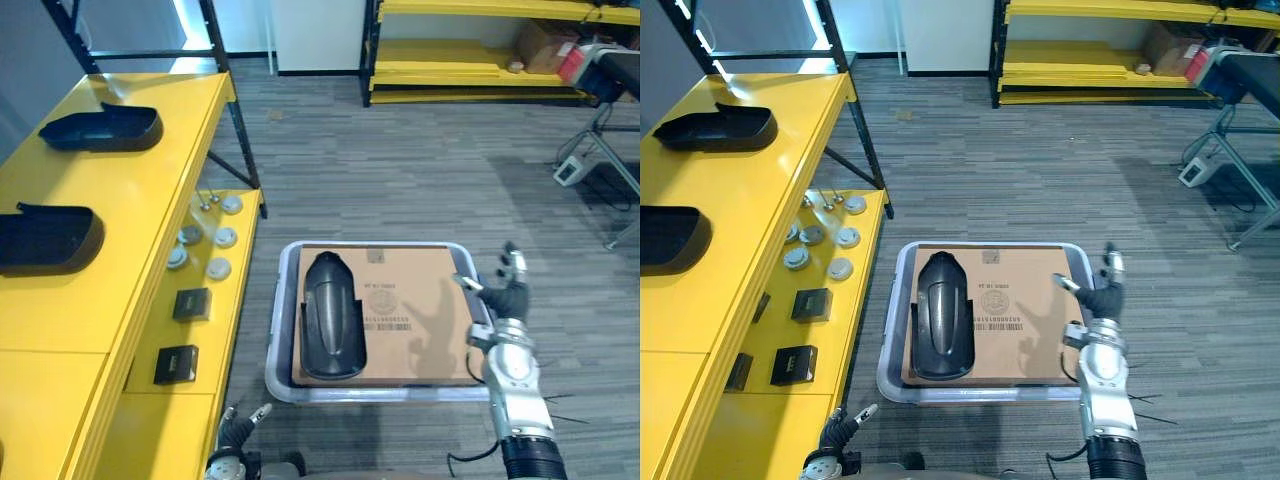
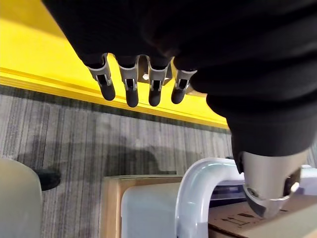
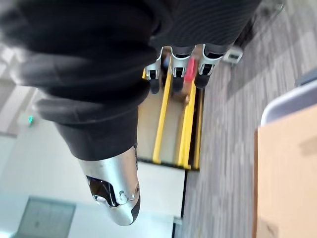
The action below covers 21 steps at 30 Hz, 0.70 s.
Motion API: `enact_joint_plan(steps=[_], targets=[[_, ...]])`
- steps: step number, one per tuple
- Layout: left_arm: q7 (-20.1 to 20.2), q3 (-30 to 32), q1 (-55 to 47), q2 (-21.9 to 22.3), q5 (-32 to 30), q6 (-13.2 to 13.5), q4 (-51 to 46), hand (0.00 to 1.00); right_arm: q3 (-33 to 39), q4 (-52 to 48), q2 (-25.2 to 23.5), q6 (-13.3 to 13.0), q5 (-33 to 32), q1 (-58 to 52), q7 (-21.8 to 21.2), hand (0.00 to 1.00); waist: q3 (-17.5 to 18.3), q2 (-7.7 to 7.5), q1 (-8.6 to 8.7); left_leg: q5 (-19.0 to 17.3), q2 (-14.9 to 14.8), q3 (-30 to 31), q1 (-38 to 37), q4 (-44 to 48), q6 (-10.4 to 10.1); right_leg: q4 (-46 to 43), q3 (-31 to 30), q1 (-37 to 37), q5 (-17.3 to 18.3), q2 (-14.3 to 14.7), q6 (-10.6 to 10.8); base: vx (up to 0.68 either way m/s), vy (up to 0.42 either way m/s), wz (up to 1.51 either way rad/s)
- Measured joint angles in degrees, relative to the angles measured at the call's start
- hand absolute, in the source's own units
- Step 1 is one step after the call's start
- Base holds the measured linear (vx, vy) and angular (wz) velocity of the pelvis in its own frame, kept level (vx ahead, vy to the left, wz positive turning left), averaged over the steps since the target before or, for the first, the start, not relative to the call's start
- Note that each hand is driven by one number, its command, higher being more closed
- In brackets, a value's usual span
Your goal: Walk over and take plastic housings, then place them on the shelf
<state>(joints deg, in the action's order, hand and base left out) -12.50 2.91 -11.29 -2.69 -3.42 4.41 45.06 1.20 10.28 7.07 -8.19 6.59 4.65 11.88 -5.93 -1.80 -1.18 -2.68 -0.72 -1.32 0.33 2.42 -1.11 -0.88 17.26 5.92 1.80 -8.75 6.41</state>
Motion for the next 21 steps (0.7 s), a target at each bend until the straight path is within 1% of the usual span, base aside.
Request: enact_joint_plan(steps=[2, 5, 6, 8, 9, 11, 12, 15, 16, 17, 18, 19, 20, 21], targets=[[0.02, -0.02, 0.17, -0.02, -0.01, 0.28, -0.15, 0.0, -2.32, 4.57, -0.19, 1.49, 2.9, 2.58, -0.86, 0.0, -0.24, -0.09, -0.68, 1.59, 0.57, 0.74, 1.44, -1.8, 0.21, 0.03, 0.2, -1.99, -0.11, -0.31, -0.08, -0.13, -0.002, 0.09], [0.02, -0.05, 0.29, 0.07, -0.02, 0.6, -0.72, 0.0, -2.39, 9.86, -1.32, 3.07, 5.34, 4.23, -0.76, 0.0, -0.76, -0.12, -1.36, 2.6, 1.05, 2.2, 2.83, -2.6, 0.48, 0.06, 1.64, -3.03, -0.12, -0.62, -0.06, -0.13, -0.002, 0.22], [0.01, -0.05, 0.33, 0.0, -0.01, 0.85, -1.05, 0.0, -2.41, 12.31, -2.22, 4.17, 6.5, 5.38, -0.67, 0.0, -1.39, -0.41, -1.41, 3.4, 1.31, 2.93, 3.34, -2.81, 0.42, 0.04, 2.25, -3.23, -0.12, -0.82, -0.06, -0.13, -0.001, 0.33], [-0.07, -0.05, 0.36, 0.06, 0.0, 1.06, -1.79, 0.0, -2.64, 14.71, -3.15, 5.56, 9.57, 7.01, 0.09, 0.0, -2.48, -0.4, -1.97, 4.79, 1.65, 3.79, 3.7, -4.19, 0.45, 0.04, 3.03, -3.78, -0.11, -1.07, -0.04, -0.14, 0.007, 0.24], [-0.14, -0.06, 0.79, 0.21, 0.0, 1.14, -2.25, 0.0, -2.54, 16.6, -3.44, 6.48, 11.46, 8.8, 0.78, 0.0, -3.35, -0.27, -2.93, 5.81, 1.87, 3.97, 4.48, -5.17, 0.5, 0.04, 3.12, -4.89, -0.1, -1.27, -0.03, -0.19, 0.02, 0.16], [-0.27, -0.05, 1.28, 0.23, 0.05, 1.1, -2.28, 0.0, -1.83, 19.35, -3.96, 7.6, 14.03, 11.25, 2.2, 0.0, -4.23, 0.14, -2.97, 7.11, 1.97, 4.85, 5.68, -6.19, 0.49, -0.11, 3.9, -6.12, -0.42, -1.29, 0.18, -0.15, 0.024, 0.24], [-0.39, -0.05, 1.36, 0.23, 0.07, 1.24, -2.55, 0.0, -0.79, 20.62, -4.52, 8.55, 14.88, 12.51, 3.37, 0.0, -5.11, 0.3, -2.97, 7.63, 2.06, 5.62, 6.16, -6.5, 0.46, -0.09, 4.63, -6.33, -0.73, -1.29, 0.15, -0.12, 0.029, 0.29], [-1.19, -0.12, 1.39, 0.26, 0.13, 1.46, -3.63, 0.0, 1.07, 23.43, -4.97, 9.9, 15.9, 14.66, 5.73, 0.0, -5.98, 0.39, -3.59, 8.34, 2.31, 6.14, 7.56, -6.52, 0.34, -0.07, 5.37, -7.3, -0.98, -1.4, 0.11, -0.09, 0.042, 0.19], [-1.6, -0.14, 1.58, 0.28, 0.24, 1.68, -4.15, 0.0, 1.91, 24.91, -4.83, 10.46, 16.11, 15.99, 6.95, 0.0, -6.54, 0.49, -4.43, 8.61, 2.34, 6.13, 8.28, -6.51, 0.41, 0.0, 5.28, -7.97, -1.3, -1.41, 0.11, -0.04, 0.035, 0.05], [-1.8, -0.14, 2.12, 0.27, 0.52, 1.71, -4.1, 0.0, 3.48, 26.56, -4.87, 11.26, 16.36, 17.81, 7.51, 0.0, -7.31, 0.8, -4.7, 8.93, 2.45, 6.45, 8.88, -6.48, 0.57, 0.04, 5.57, -8.33, -1.5, -1.43, 0.16, -0.03, 0.029, 0.09], [-1.92, -0.2, 2.42, 0.27, 0.52, 1.7, -4.07, 0.0, 4.12, 27.64, -4.8, 11.49, 16.45, 18.83, 8.02, 0.0, -7.75, 0.93, -4.71, 9.09, 2.54, 6.71, 9.05, -6.49, 0.62, 0.06, 5.83, -8.37, -1.55, -1.47, 0.15, -0.02, 0.019, 0.18], [-2.39, -0.69, 2.93, 0.26, 0.55, 1.7, -4.1, 0.0, 6.0, 30.09, -4.8, 12.39, 16.5, 21.35, 9.04, 0.0, -8.58, 1.12, -4.88, 9.27, 2.66, 7.08, 9.41, -6.49, 0.67, 0.08, 6.16, -8.54, -1.58, -1.52, 0.14, -0.01, 0.014, 0.12], [-2.77, -0.94, 3.34, 0.21, 0.56, 1.71, -4.1, 0.0, 7.54, 31.8, -4.79, 13.21, 16.52, 23.39, 10.81, 0.0, -8.71, 1.13, -5.53, 9.54, 2.67, 7.17, 10.18, -6.48, 0.96, 0.08, 6.12, -9.33, -1.69, -1.52, 0.11, 0.0, 0.01, 0.07], [-2.83, -1.04, 3.66, 0.2, 0.56, 1.69, -4.1, 0.0, 8.49, 32.17, -4.69, 13.41, 16.53, 24.27, 11.8, 0.0, -8.92, 1.16, -5.82, 9.64, 2.68, 7.21, 10.36, -6.47, 1.08, 0.11, 6.13, -9.48, -1.74, -1.51, 0.16, 0.0, 0.0, 0.0]])
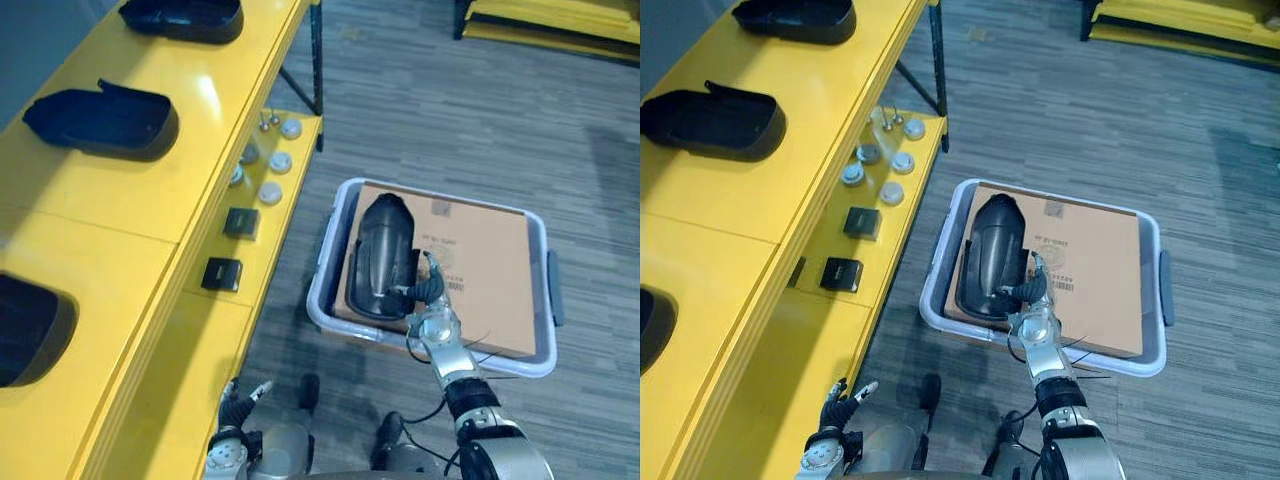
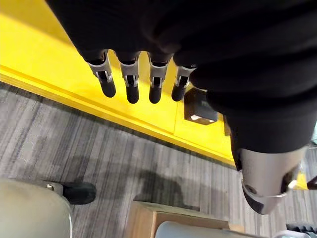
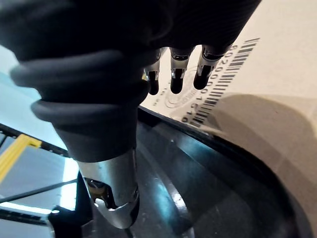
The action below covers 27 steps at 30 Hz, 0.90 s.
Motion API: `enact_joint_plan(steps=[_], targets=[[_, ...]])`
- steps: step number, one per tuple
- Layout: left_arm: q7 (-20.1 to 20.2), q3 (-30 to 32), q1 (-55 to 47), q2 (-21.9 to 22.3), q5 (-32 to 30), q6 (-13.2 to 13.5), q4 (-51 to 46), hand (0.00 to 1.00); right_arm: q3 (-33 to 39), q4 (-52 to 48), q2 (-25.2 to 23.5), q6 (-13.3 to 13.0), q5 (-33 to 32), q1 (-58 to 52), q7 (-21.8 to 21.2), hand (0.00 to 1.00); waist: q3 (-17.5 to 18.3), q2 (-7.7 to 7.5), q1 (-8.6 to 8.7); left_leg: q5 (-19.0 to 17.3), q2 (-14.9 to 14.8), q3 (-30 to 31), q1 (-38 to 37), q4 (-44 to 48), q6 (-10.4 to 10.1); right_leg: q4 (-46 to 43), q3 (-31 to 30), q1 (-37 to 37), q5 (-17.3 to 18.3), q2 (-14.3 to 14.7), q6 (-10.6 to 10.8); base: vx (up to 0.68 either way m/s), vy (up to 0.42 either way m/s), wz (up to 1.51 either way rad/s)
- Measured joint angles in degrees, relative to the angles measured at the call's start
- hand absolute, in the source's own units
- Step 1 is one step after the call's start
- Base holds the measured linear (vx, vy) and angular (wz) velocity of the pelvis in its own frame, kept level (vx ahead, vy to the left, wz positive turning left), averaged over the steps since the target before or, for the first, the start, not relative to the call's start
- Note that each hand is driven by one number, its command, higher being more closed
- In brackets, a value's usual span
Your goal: Walk over and take plastic housings, then place them on the shelf
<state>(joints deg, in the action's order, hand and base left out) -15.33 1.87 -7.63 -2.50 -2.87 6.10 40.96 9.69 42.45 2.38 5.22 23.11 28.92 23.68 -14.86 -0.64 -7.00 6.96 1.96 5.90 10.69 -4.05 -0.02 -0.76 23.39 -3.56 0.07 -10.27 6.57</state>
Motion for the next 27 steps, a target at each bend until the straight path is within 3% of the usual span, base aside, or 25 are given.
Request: enact_joint_plan(steps=[1, 7, 20, 27], targets=[[-0.2, -0.11, 0.22, -0.04, 0.07, -0.01, -0.01, 0.0, 1.33, 1.41, 0.32, 0.37, -0.03, 2.2, 1.77, 1.0, -0.56, -0.09, -0.03, 0.15, 0.05, 0.07, 0.08, 0.0, 0.21, 0.01, 0.1, -0.02, -0.04, -0.01, 0.01, 0.03, -0.005, 0.03], [-1.75, -1.78, 1.8, -1.06, 1.4, -0.04, 0.11, 0.0, 2.83, 3.49, 2.11, 1.96, -1.28, 7.8, 6.44, 1.0, -2.86, -0.08, -0.06, 0.31, 0.18, 0.25, 0.77, 0.0, 0.24, 0.19, 0.04, -0.65, -0.04, 0.06, 0.0, 0.04, -0.008, 0.0], [-2.41, -1.82, 2.01, -1.21, 2.52, -0.13, 0.4, 0.0, 0.32, 3.83, 1.27, 1.86, -4.7, 8.45, 3.91, 1.0, -3.34, -0.39, -0.04, 0.26, 0.16, -0.62, -0.83, -0.21, 0.17, -0.01, -1.05, 0.39, -0.05, -0.19, -0.02, -0.01, 0.006, -0.02], [-2.29, -2.25, 2.0, -1.24, 2.52, -0.29, 0.65, 0.0, -0.63, -2.42, 1.23, 0.78, -6.58, 4.03, 3.7, 1.0, -3.32, -0.4, 0.15, 0.29, 0.17, -1.32, -2.86, -1.18, 0.21, -0.19, -1.74, 1.55, -0.01, -0.41, 0.04, -0.03, 0.012, -0.05]])
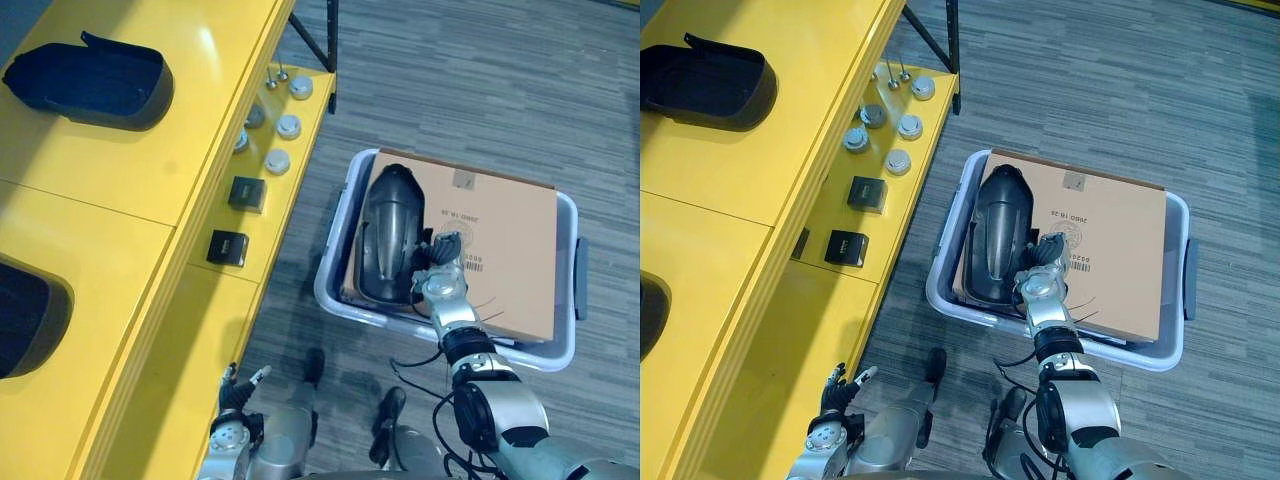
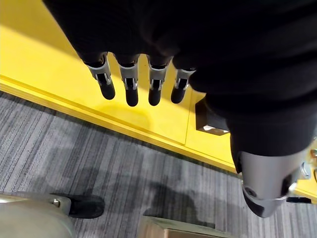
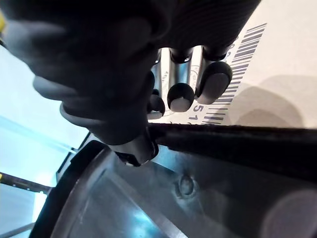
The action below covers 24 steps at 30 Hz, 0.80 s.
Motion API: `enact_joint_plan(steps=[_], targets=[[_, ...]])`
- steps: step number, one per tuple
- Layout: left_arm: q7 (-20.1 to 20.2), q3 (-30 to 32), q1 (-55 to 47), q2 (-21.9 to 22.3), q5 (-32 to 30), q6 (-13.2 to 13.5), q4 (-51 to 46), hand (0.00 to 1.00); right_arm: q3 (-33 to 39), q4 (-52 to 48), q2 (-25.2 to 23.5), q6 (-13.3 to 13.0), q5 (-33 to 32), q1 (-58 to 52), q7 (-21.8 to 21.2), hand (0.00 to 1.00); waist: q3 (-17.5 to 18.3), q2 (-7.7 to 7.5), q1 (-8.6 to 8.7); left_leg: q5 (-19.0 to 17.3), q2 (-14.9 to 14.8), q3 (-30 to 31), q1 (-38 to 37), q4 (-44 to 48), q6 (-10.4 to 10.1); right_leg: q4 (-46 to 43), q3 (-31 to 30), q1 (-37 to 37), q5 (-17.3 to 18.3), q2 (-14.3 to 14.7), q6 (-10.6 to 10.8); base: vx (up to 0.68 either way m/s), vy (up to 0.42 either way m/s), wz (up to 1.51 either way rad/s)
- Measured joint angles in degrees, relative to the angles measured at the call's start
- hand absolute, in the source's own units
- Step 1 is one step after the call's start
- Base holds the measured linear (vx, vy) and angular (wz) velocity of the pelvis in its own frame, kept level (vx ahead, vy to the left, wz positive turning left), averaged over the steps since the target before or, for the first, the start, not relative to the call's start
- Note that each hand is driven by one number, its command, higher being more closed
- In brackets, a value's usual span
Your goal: Walk over and take plastic housings, then place them on the shelf
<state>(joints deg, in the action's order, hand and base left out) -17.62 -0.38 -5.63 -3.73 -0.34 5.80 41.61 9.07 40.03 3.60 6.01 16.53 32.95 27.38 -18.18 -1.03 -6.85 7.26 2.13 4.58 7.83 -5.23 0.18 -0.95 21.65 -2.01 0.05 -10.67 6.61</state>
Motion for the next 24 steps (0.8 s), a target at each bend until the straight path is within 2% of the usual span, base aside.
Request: enact_joint_plan(steps=[5, 7, 13, 16, 20, 24], targets=[[0.13, -1.42, -0.21, 0.04, -0.03, -0.47, -1.46, 0.0, -0.12, -8.65, 0.12, -0.98, -0.48, -4.12, 0.1, 1.0, 0.19, 0.0, 0.75, 0.02, 0.01, 0.17, -0.83, 0.0, 0.01, 0.13, 0.04, 0.85, 0.03, 0.02, 0.05, 0.01, 0.0, -0.01], [0.13, -2.19, -1.12, 0.23, -0.03, -0.5, -5.28, 0.0, -0.53, -12.18, -0.02, -1.16, -0.75, -5.91, 0.1, 1.0, 0.22, 0.01, 1.45, 0.02, 0.1, 0.54, -1.47, 0.0, 0.01, 0.23, 0.34, 1.67, 0.02, -0.04, 0.06, 0.02, -0.003, 0.06], [-0.09, -5.8, -2.22, 0.7, -0.18, 0.05, -21.39, 0.0, -1.67, -20.5, 0.06, -3.43, -0.62, -10.75, 0.1, 1.0, 3.81, -0.07, 1.92, -0.01, -0.03, 0.79, -2.0, 0.0, -0.01, 1.15, 0.47, 2.71, 0.02, 0.24, 0.07, 0.0, 0.0, 0.0], [-0.39, -6.2, -2.37, 1.28, -0.31, 0.4, -29.53, 0.0, -4.42, -26.06, -0.1, -3.52, 0.22, -11.48, 0.07, 1.0, 5.06, 0.09, 3.07, -0.01, -0.07, 1.35, -2.55, 0.0, 0.0, 1.21, 0.79, 3.4, 0.03, 0.36, 0.06, -0.01, -0.013, 0.04], [-2.3, -6.32, -1.97, 1.97, -0.34, 1.59, -41.75, 0.0, -7.48, -33.23, -0.22, -5.48, 3.2, -12.72, 0.05, 1.0, 6.41, 0.1, 3.13, -0.02, -0.06, 1.55, -3.32, -0.01, 0.0, 1.31, 1.08, 4.29, 0.11, 0.38, 0.06, -0.01, 0.002, 0.02], [-4.08, -7.05, -0.58, 2.05, -0.44, 2.39, -48.38, 0.0, -11.15, -38.96, -1.21, -5.81, 6.41, -12.74, -0.02, 1.0, 7.84, 0.12, 3.21, -0.01, 0.02, 1.66, -4.06, -0.02, 0.0, 1.56, 1.37, 5.2, 0.12, 0.37, 0.07, 0.0, 0.002, 0.03]])
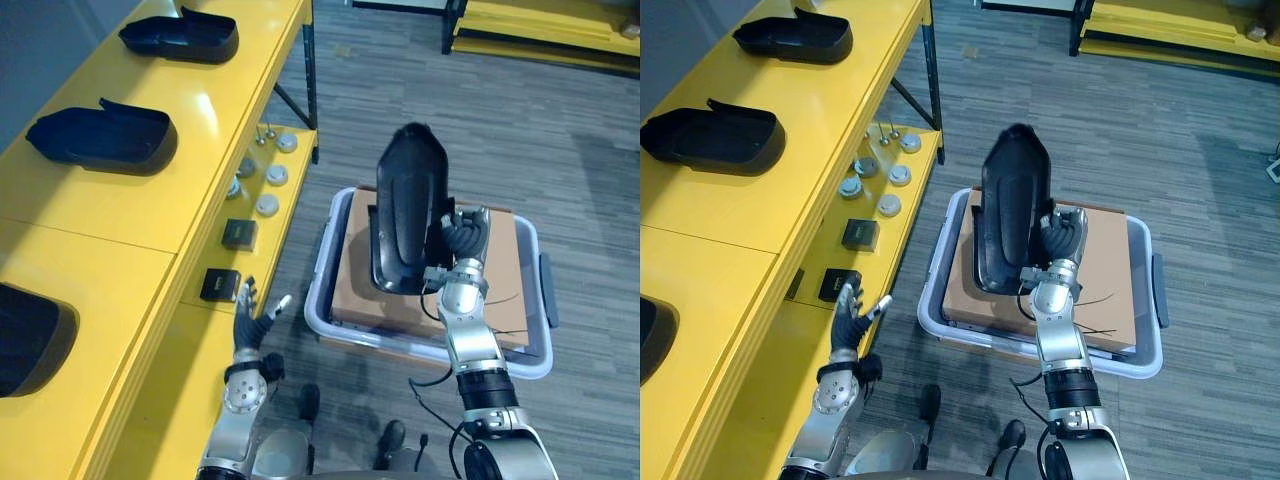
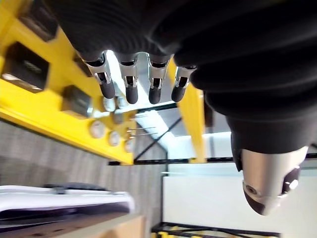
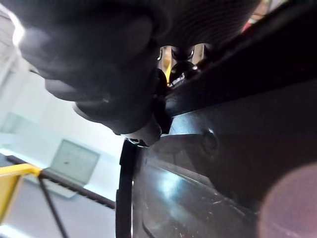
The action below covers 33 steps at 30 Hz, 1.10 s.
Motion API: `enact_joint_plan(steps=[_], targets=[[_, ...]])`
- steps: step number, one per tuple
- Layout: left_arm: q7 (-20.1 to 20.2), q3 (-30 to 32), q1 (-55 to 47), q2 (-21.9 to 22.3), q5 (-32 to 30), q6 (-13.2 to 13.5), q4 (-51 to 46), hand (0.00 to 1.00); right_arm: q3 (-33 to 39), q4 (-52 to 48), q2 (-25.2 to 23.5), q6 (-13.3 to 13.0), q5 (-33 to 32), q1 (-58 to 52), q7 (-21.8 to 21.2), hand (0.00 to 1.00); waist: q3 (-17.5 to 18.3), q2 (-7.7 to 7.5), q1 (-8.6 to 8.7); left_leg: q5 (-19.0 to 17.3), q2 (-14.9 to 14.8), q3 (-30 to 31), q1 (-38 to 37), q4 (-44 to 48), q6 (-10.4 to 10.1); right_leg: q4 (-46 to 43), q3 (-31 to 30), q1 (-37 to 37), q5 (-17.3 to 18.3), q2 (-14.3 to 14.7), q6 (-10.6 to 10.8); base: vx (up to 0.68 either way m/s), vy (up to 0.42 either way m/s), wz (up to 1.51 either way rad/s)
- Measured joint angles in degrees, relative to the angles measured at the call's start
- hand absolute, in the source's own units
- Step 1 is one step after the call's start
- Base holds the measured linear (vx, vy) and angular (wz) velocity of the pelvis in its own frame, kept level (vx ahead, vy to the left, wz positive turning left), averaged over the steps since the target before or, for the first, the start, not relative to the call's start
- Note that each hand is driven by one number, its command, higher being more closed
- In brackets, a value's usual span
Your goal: Walk over and take plastic housings, then place them on the shelf
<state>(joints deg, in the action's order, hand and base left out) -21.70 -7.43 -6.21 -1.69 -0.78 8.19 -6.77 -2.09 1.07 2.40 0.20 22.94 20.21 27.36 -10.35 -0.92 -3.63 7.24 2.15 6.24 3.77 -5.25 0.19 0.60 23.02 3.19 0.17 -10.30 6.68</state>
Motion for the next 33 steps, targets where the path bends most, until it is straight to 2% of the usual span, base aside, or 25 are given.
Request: enact_joint_plan(steps=[6, 8, 13, 16, 17, 22, 23, 26, 29, 33], targets=[[-1.18, -4.94, 3.98, 0.44, 0.02, -0.03, -2.2, 0.0, -7.28, -4.92, -2.47, -1.06, 2.46, 0.02, -0.08, 1.0, 2.85, -0.12, 0.39, 0.0, 0.06, -0.1, -0.66, -0.02, 0.0, 0.56, -0.01, 0.55, -0.03, 0.06, -0.01, 0.0, 0.0, 0.0], [-1.8, -6.66, 5.34, 0.46, 0.01, -0.12, -2.2, 0.0, -10.99, -5.98, -3.01, -1.42, 2.48, 0.04, -0.23, 1.0, 4.07, -0.13, 1.23, 0.0, 0.01, -0.2, -0.73, -0.02, 0.0, 0.61, -0.15, 0.57, -0.05, 0.1, -0.03, 0.0, 0.001, -0.03], [-3.31, -9.94, 9.05, 0.68, 0.08, -1.15, -2.22, 0.0, -16.93, -9.1, -4.17, -2.26, 2.49, 0.13, -1.21, 1.0, 4.14, -0.12, 1.48, -0.02, -0.21, -1.19, -1.56, -0.05, -0.02, 0.65, -1.23, 0.79, -0.2, 0.2, -0.12, -0.02, 0.004, -0.11], [-4.93, -9.9, 9.91, 0.8, 0.12, -1.88, -2.22, 0.0, -18.59, -9.86, -4.51, -3.33, 2.49, 0.17, -1.14, 1.0, 4.94, -0.19, 1.64, -0.04, -0.18, -1.78, -1.57, -0.1, 0.0, 1.1, -1.47, 0.67, -0.67, 0.18, -0.23, -0.02, 0.015, -0.09], [-5.1, -9.91, 9.98, 0.8, 0.12, -2.14, -2.22, 1.0, -18.68, -9.87, -4.5, -3.53, 2.49, 0.17, -1.14, 1.0, 5.36, -0.19, 1.68, -0.04, -0.13, -1.81, -1.53, -0.11, 0.0, 1.42, -1.48, 0.77, -0.88, 0.18, -0.24, 0.01, 0.016, -0.04], [-7.36, -9.92, 11.45, 0.09, 0.21, -3.43, -2.22, 1.0, -20.01, -11.03, -4.11, -3.68, 2.41, 0.15, -1.11, 1.0, 6.27, -0.53, 2.73, -0.03, -0.16, -1.86, -1.54, -0.11, 0.01, 1.63, -1.96, 0.81, -1.14, 0.26, -0.25, 0.0, 0.002, -0.01], [-7.53, -9.92, 11.75, -0.03, 0.37, -3.48, -2.21, 1.0, -20.49, -11.77, -3.77, -3.75, 2.41, 0.15, -1.1, 0.0, 6.48, -0.6, 2.78, -0.04, -0.16, -2.07, -1.54, -0.11, 0.0, 1.64, -2.33, 0.67, -1.2, 0.25, -0.3, -0.01, 0.013, -0.1], [-7.59, -9.93, 12.58, -0.78, 0.47, -4.04, -2.2, 1.0, -21.42, -13.36, -2.56, -4.6, 2.15, 0.08, -1.1, 0.0, 7.1, -0.58, 3.07, -0.05, -0.15, -2.48, -1.53, -0.11, 0.02, 1.73, -2.77, 0.49, -1.36, 0.19, -0.24, 0.0, 0.015, -0.09], [-7.6, -9.93, 12.58, -0.8, 0.6, -4.71, -2.16, 1.0, -22.7, -14.06, -1.73, -7.25, 0.35, 0.05, -1.12, 0.0, 7.88, -0.62, 3.09, -0.06, -0.2, -2.49, -1.54, -0.11, 0.02, 1.73, -2.78, 0.49, -1.36, 0.24, -0.24, 0.0, 0.0, 0.0], [-7.44, -9.93, 12.58, -0.92, 0.43, -5.12, -2.16, 1.0, -22.64, -13.97, 0.43, -8.48, -2.27, 0.02, -1.85, 0.0, 8.03, -0.76, 3.08, -0.04, -0.17, -2.53, -1.55, -0.11, 0.04, 1.7, -2.81, 0.49, -1.42, 0.2, -0.29, 0.0, 0.0, 0.0]])
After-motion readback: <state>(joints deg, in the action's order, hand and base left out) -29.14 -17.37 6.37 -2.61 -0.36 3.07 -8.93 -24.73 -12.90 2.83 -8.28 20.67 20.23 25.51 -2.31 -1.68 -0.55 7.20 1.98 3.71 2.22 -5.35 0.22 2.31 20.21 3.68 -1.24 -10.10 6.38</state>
